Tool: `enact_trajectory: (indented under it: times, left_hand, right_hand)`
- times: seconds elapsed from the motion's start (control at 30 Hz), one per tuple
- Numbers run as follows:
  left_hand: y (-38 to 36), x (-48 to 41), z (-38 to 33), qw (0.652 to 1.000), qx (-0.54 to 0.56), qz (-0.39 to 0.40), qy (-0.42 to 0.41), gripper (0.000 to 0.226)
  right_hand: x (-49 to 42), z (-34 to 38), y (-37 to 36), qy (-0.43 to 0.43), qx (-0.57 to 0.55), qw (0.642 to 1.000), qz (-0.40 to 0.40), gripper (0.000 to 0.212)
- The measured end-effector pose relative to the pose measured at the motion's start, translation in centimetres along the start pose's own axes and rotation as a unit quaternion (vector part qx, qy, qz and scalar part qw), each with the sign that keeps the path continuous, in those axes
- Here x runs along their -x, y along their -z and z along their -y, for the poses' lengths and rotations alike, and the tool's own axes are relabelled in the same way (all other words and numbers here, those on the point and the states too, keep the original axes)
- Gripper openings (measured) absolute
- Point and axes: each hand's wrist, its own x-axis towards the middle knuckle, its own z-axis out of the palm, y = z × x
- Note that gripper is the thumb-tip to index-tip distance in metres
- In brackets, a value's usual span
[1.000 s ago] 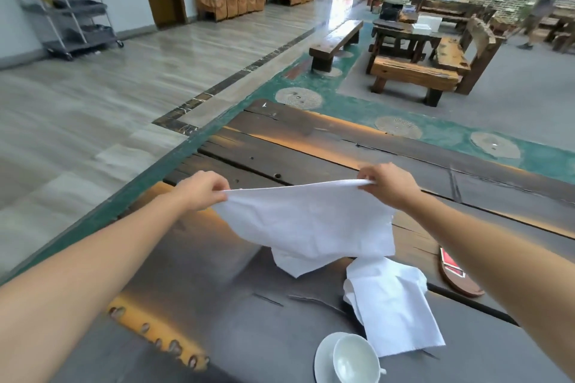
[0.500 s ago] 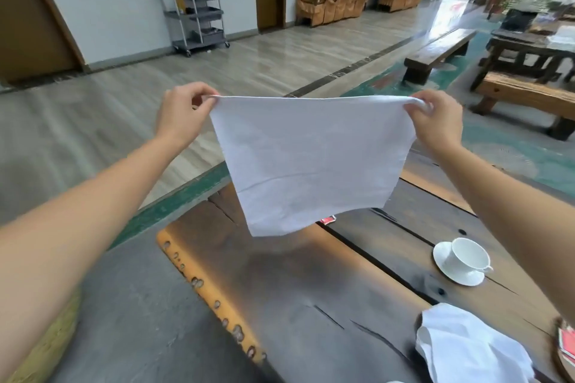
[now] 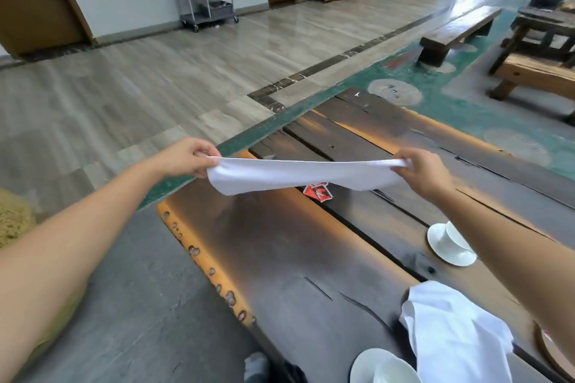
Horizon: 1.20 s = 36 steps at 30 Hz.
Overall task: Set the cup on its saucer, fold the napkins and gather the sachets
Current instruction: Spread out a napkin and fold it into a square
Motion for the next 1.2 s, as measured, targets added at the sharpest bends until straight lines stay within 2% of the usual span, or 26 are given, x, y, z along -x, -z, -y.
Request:
enact_trajectory:
  times: [0.03, 0.13, 0.23, 0.3, 0.4, 0.5, 0.63, 0.77, 0.87, 0.97, 1.03, 1.1, 1.2]
  left_hand:
    - [-1.1, 0.1, 0.6, 1.0, 0.008, 0.016, 0.01, 0.01]
    - [-4.3, 0.4, 2.7, 0.995, 0.001, 0.08, 0.052, 0.013]
    - [-7.0, 1.1, 4.5, 0.987, -0.029, 0.13, 0.089, 0.013]
    - [-8.7, 1.8, 5.7, 0.984, -0.035, 0.142, 0.103, 0.014]
    - [-11.0, 3.0, 7.4, 0.974, -0.041, 0.177, 0.132, 0.013]
    - [-12.7, 4.3, 9.1, 0.948, -0.036, 0.255, 0.189, 0.013]
    - [-14.9, 5.8, 10.4, 0.885, -0.047, 0.389, 0.252, 0.014]
    - [-16.3, 6.1, 11.4, 0.854, -0.054, 0.425, 0.295, 0.012]
    - [-16.1, 5.8, 11.5, 0.853, -0.057, 0.421, 0.302, 0.011]
    - [-15.7, 5.0, 12.0, 0.88, -0.043, 0.374, 0.289, 0.011]
    - [-15.6, 4.3, 12.8, 0.921, -0.021, 0.287, 0.264, 0.011]
    - [-15.5, 3.4, 13.5, 0.952, -0.003, 0.19, 0.239, 0.013]
    - [-15.3, 1.7, 14.2, 0.968, 0.04, 0.117, 0.218, 0.012]
  right_hand:
    - [0.8, -0.8, -0.4, -0.009, -0.007, 1.0, 0.016, 0.002]
    - [3.2, -2.9, -1.6, -0.039, -0.021, 0.994, 0.103, 0.011]
    - [5.6, -4.9, -2.7, -0.059, -0.002, 0.979, 0.195, 0.002]
    - [7.3, -6.0, -3.2, -0.07, -0.006, 0.972, 0.224, 0.002]
    - [9.3, -7.5, -4.1, -0.073, 0.004, 0.956, 0.284, 0.016]
    - [10.7, -8.9, -5.2, -0.103, 0.018, 0.929, 0.356, 0.016]
    - [12.2, -10.5, -6.0, -0.2, -0.026, 0.869, 0.452, 0.014]
    - [12.7, -11.5, -6.1, -0.238, -0.033, 0.817, 0.524, 0.013]
    - [12.2, -11.4, -6.0, -0.251, -0.045, 0.799, 0.545, 0.013]
    - [11.1, -11.0, -6.5, -0.259, -0.075, 0.818, 0.509, 0.01]
    - [10.2, -10.7, -7.1, -0.266, -0.102, 0.839, 0.464, 0.011]
    - [9.3, -10.3, -7.6, -0.282, -0.146, 0.846, 0.428, 0.021]
    - [7.9, -9.8, -8.4, -0.313, -0.191, 0.849, 0.381, 0.017]
